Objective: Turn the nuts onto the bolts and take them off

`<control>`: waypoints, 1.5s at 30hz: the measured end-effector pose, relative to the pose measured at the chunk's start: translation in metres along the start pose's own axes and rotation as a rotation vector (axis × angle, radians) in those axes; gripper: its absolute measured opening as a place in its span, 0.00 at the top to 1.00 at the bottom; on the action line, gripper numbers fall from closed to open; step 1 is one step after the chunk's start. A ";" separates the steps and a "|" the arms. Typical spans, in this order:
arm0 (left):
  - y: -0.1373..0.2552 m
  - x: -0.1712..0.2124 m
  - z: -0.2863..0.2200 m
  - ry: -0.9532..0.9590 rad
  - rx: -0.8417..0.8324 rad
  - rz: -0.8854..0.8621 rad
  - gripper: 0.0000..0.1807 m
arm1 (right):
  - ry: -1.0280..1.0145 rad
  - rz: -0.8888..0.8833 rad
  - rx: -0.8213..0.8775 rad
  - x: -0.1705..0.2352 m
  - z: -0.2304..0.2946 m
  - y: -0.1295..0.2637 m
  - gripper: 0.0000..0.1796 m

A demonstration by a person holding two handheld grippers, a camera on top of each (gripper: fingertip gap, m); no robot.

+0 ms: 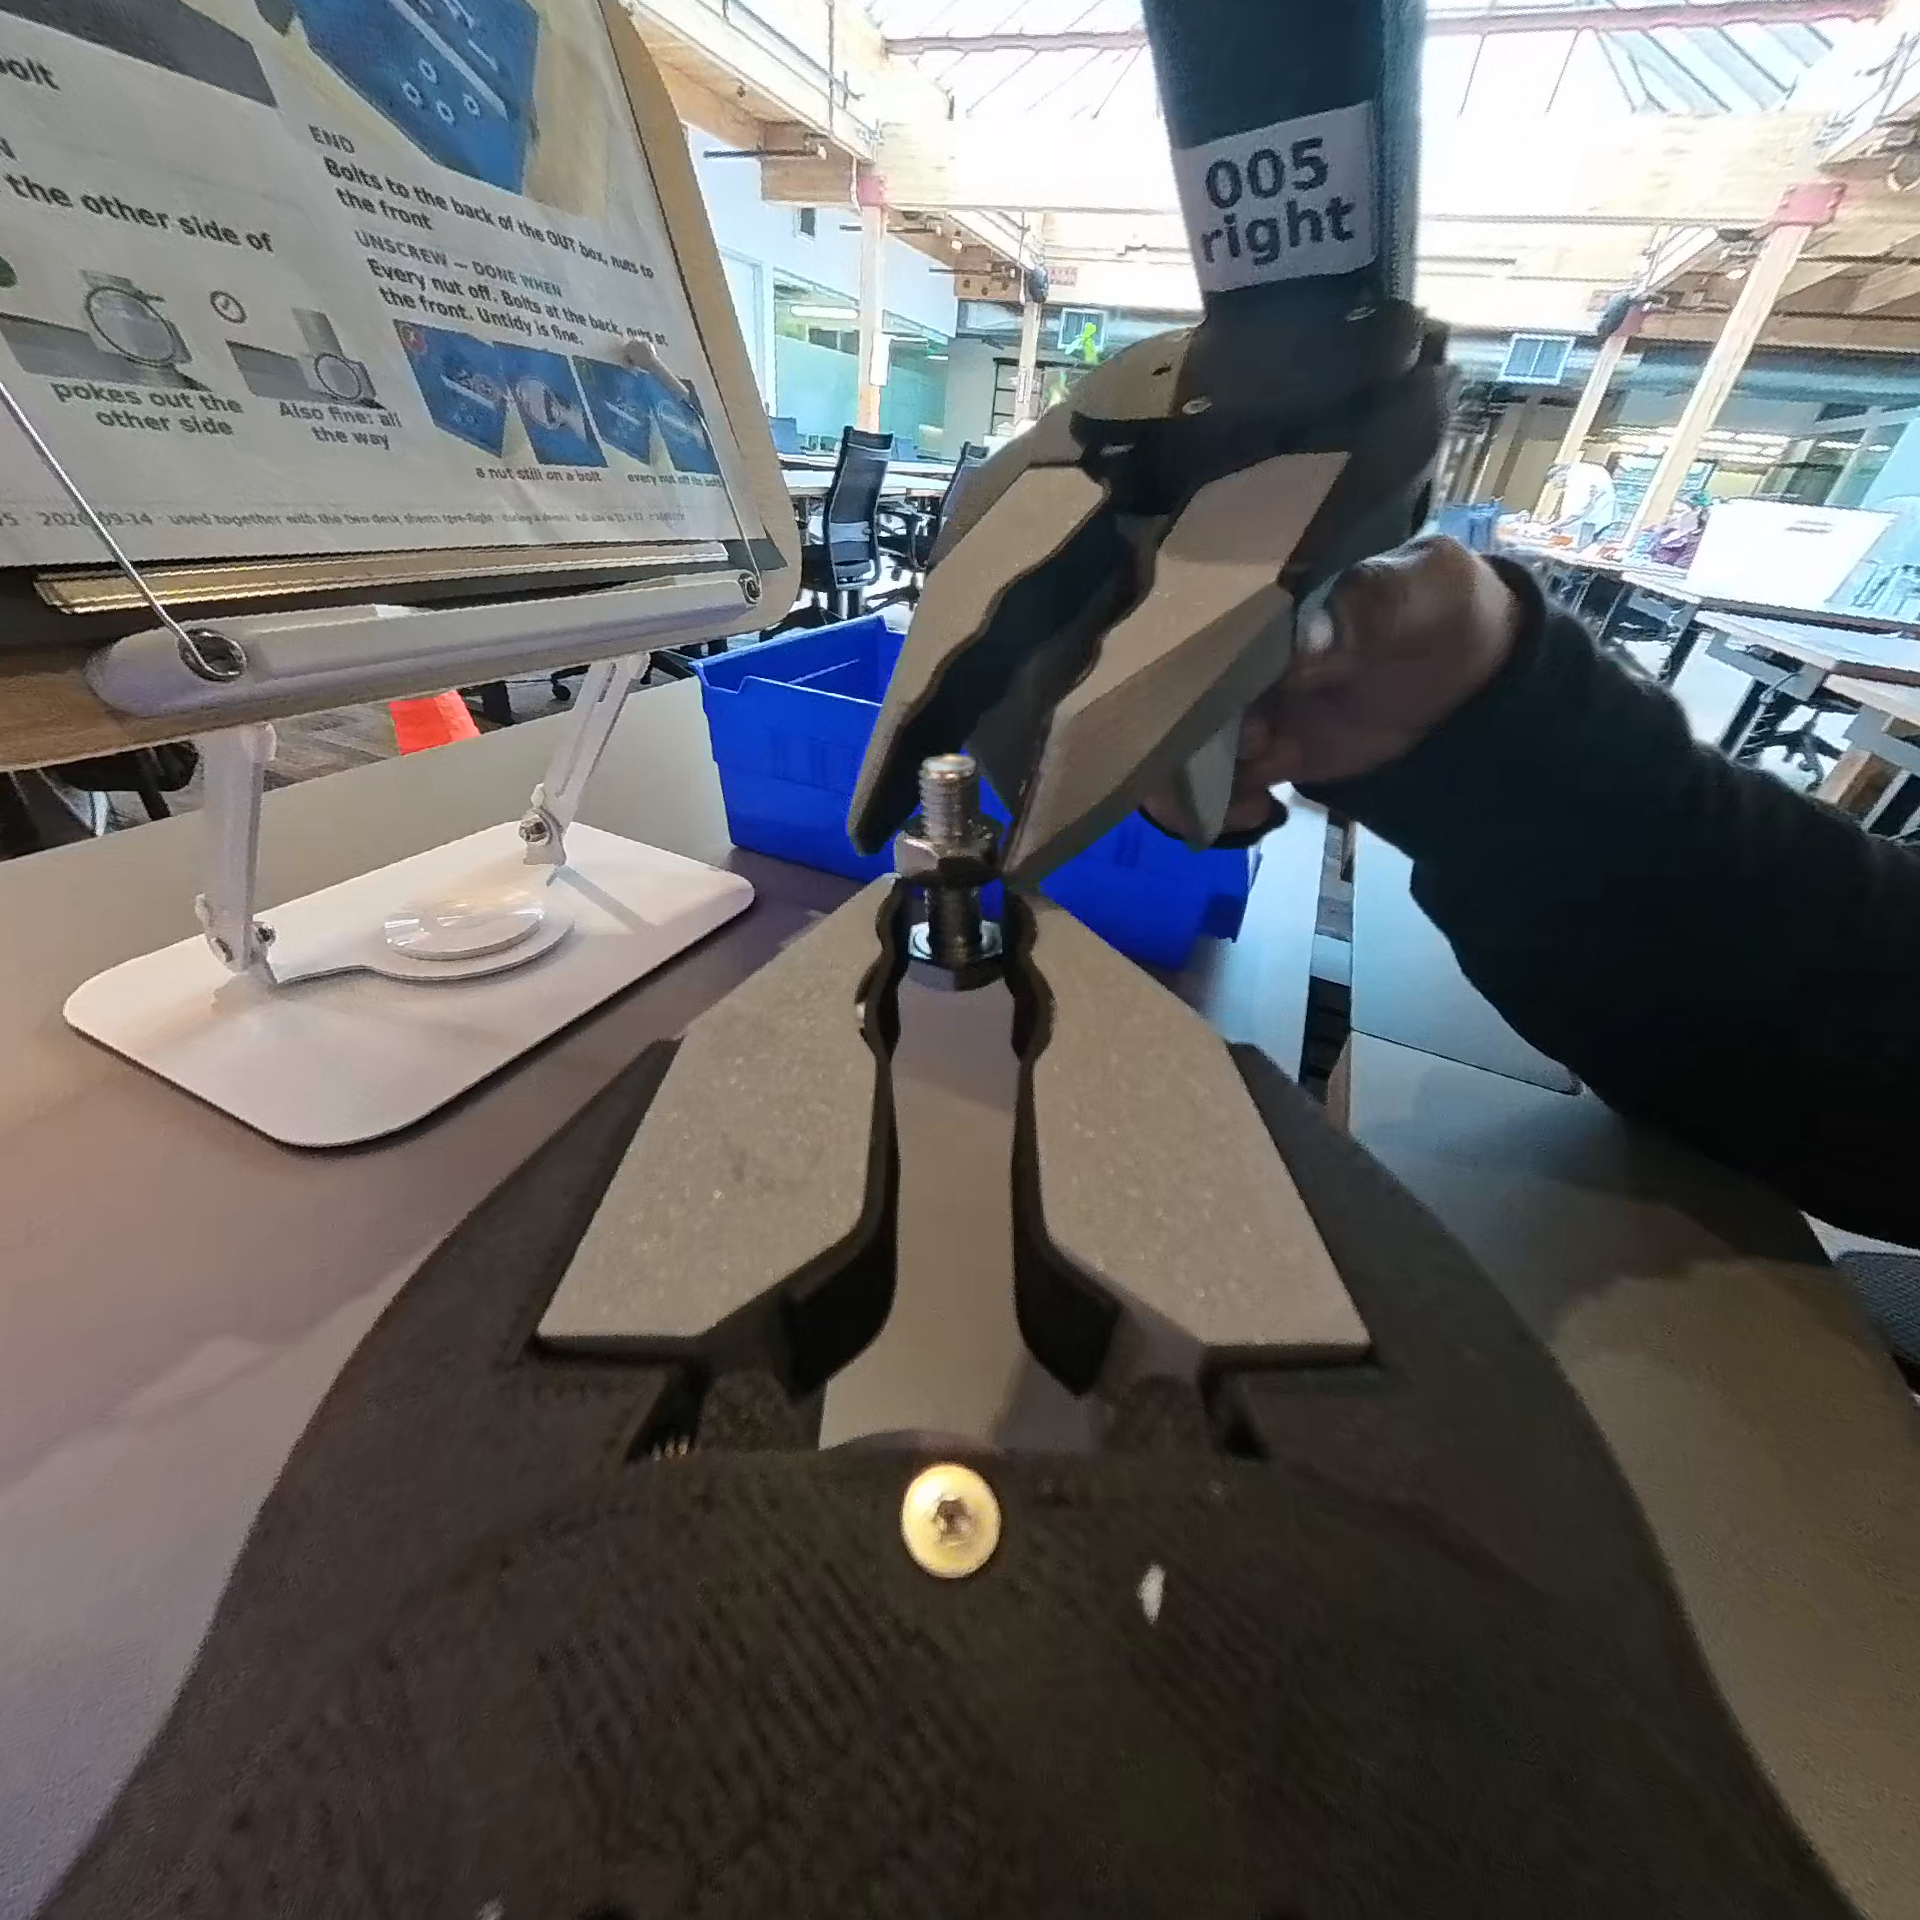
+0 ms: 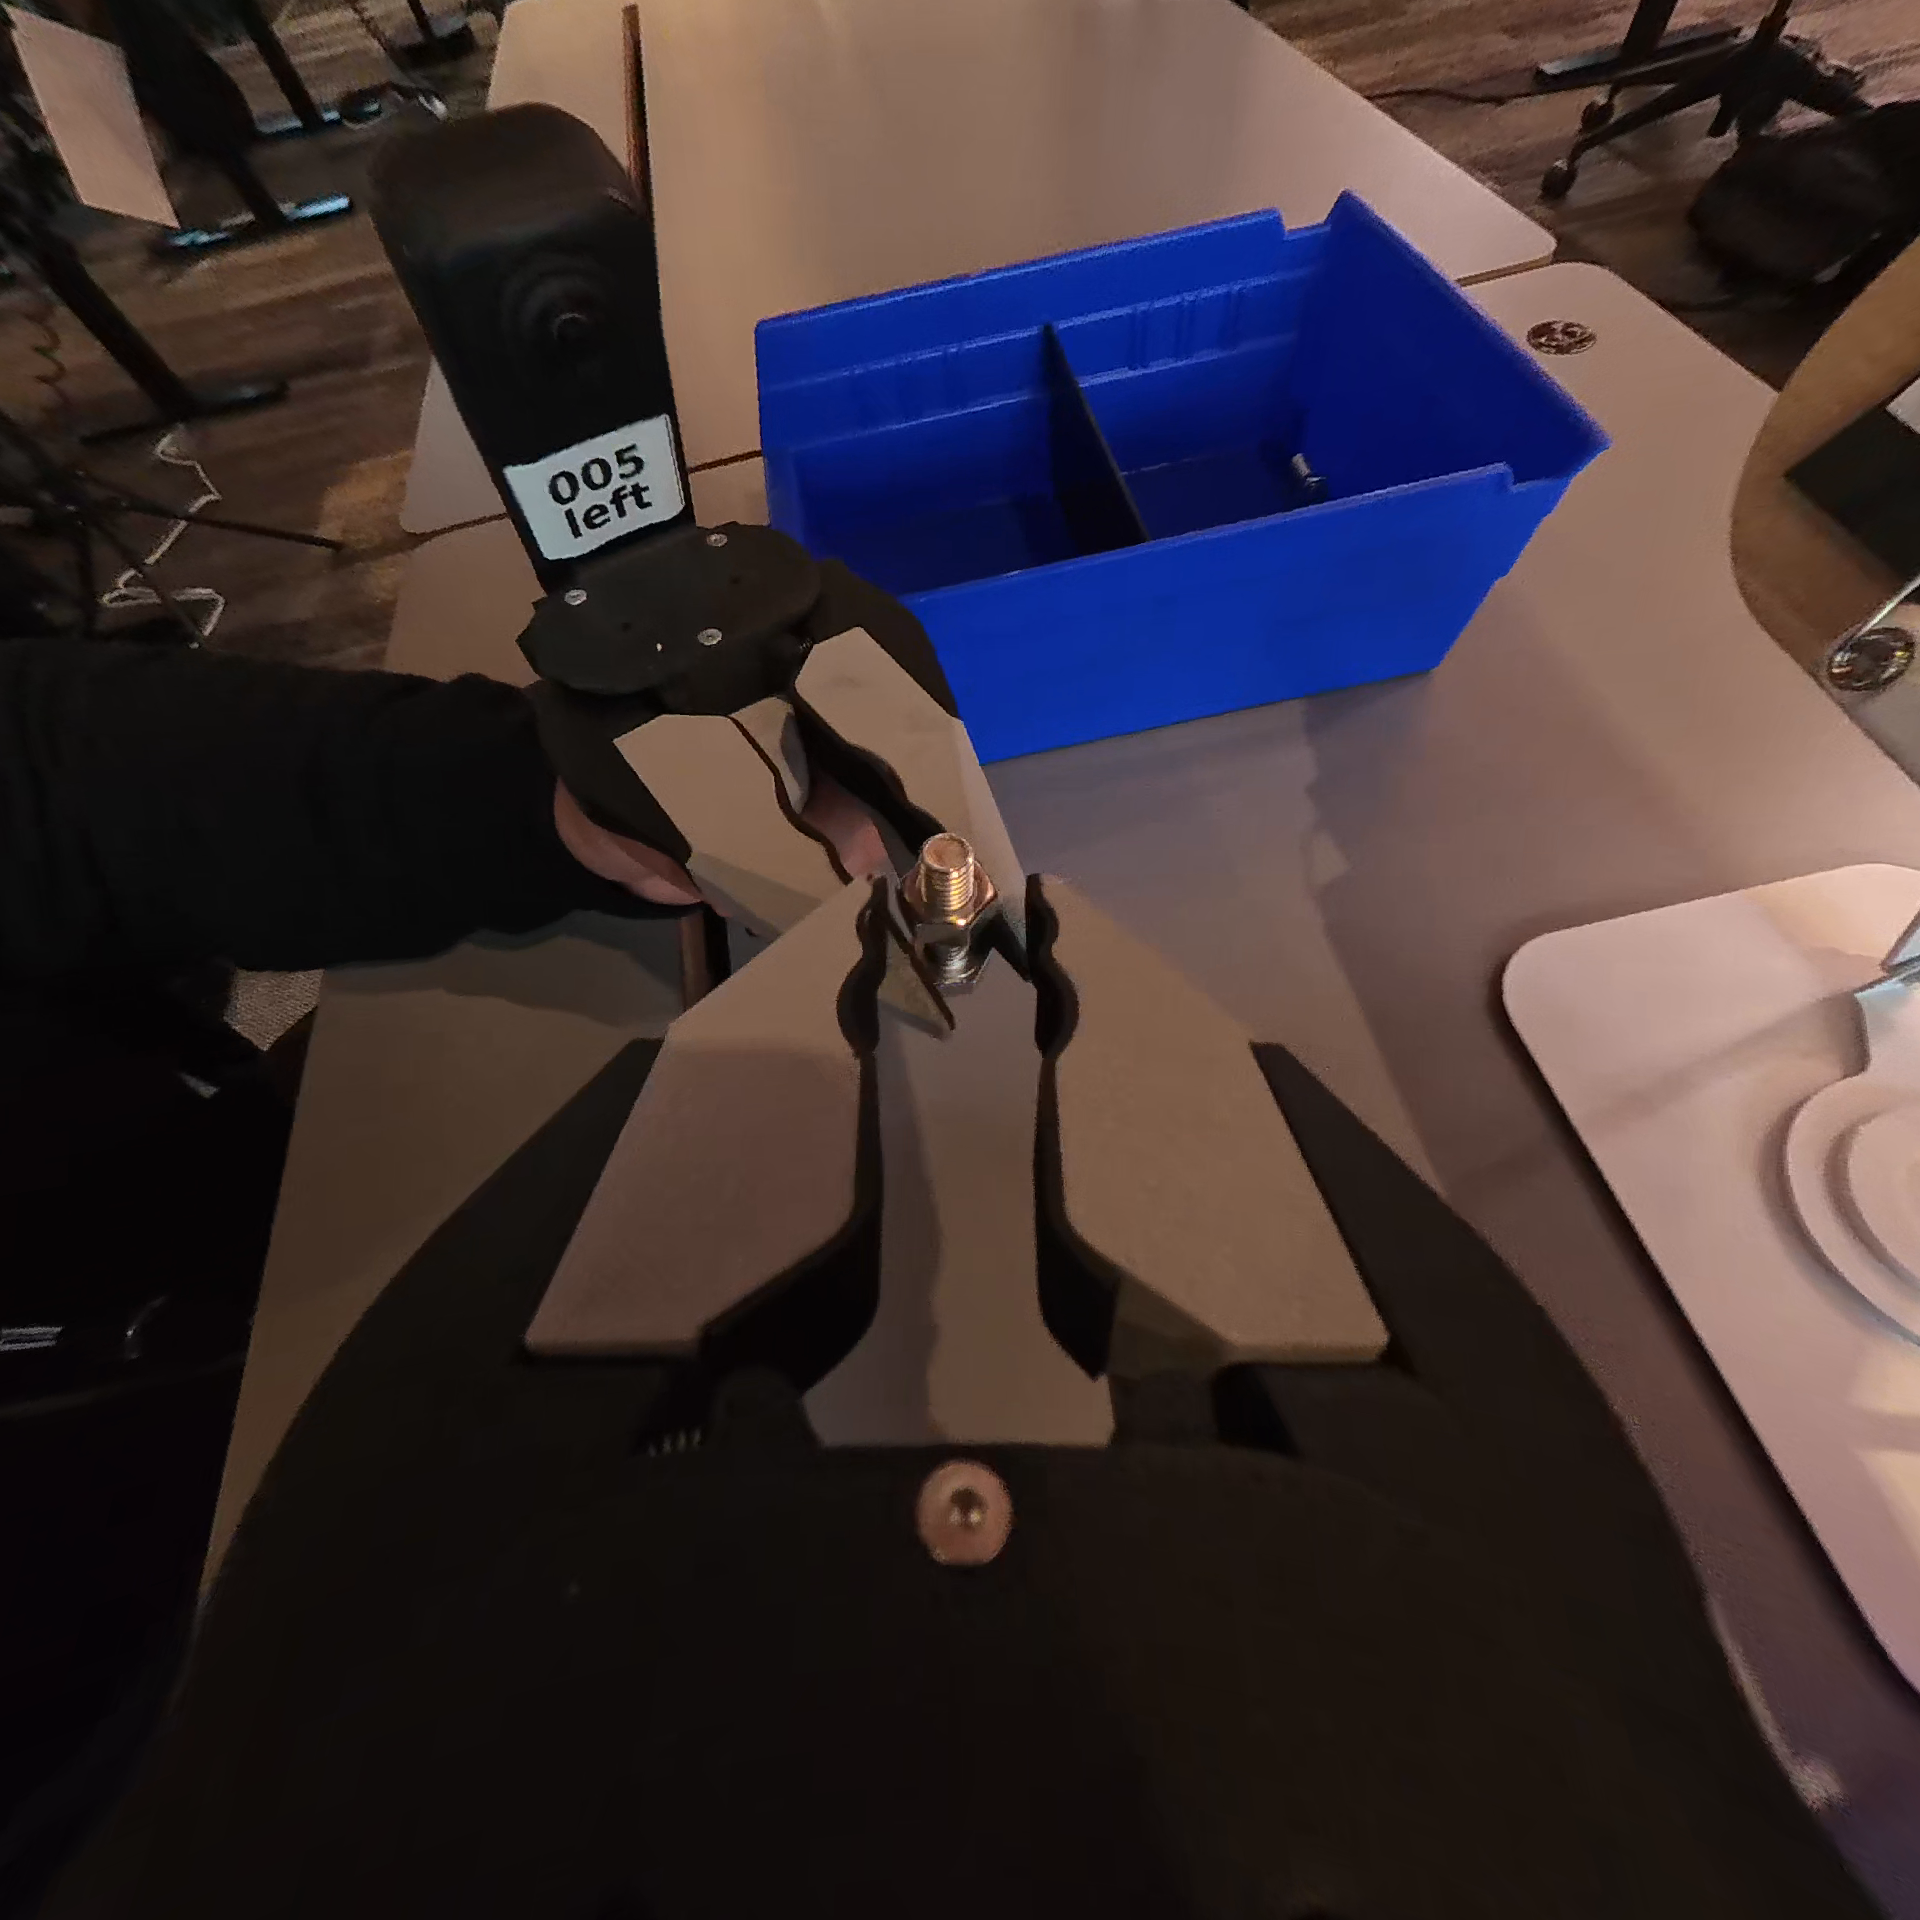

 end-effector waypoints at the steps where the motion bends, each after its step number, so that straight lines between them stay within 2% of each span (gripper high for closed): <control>1: 0.000 0.000 0.000 0.000 -0.002 0.003 0.92 | -0.005 -0.003 -0.005 0.000 0.000 -0.001 0.87; 3: 0.000 0.000 0.000 0.000 -0.001 0.002 0.92 | -0.013 -0.008 -0.005 0.000 -0.001 -0.001 0.87; 5: 0.000 0.000 0.000 -0.004 -0.003 0.006 0.92 | -0.011 -0.005 -0.020 0.000 0.001 -0.001 0.91; 16: -0.002 0.004 0.004 0.020 -0.024 -0.003 0.91 | -0.021 0.027 0.013 0.002 -0.003 -0.002 0.91; 21: -0.004 0.008 0.006 -0.064 -0.109 0.028 0.81 | -0.041 0.033 0.036 0.005 -0.009 -0.002 0.91; 30: -0.005 0.009 0.007 -0.051 -0.107 0.032 0.78 | -0.062 0.010 0.065 0.003 -0.015 0.006 0.91; 37: -0.006 0.010 0.006 -0.063 -0.108 0.048 0.77 | -0.068 -0.063 0.188 -0.008 -0.025 0.049 0.91; 45: -0.006 0.011 0.007 -0.053 -0.105 0.050 0.77 | -0.071 -0.139 0.521 -0.007 -0.046 0.155 0.91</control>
Point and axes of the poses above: each gripper's, where its closed fingertips meet, y back along the fingers, x out of its underside, z = x × y across the jaws, the point moved 7 cm from there along y, back along the fingers, and after that the axes turned 3 degrees about -x, right-handed, at the moved point
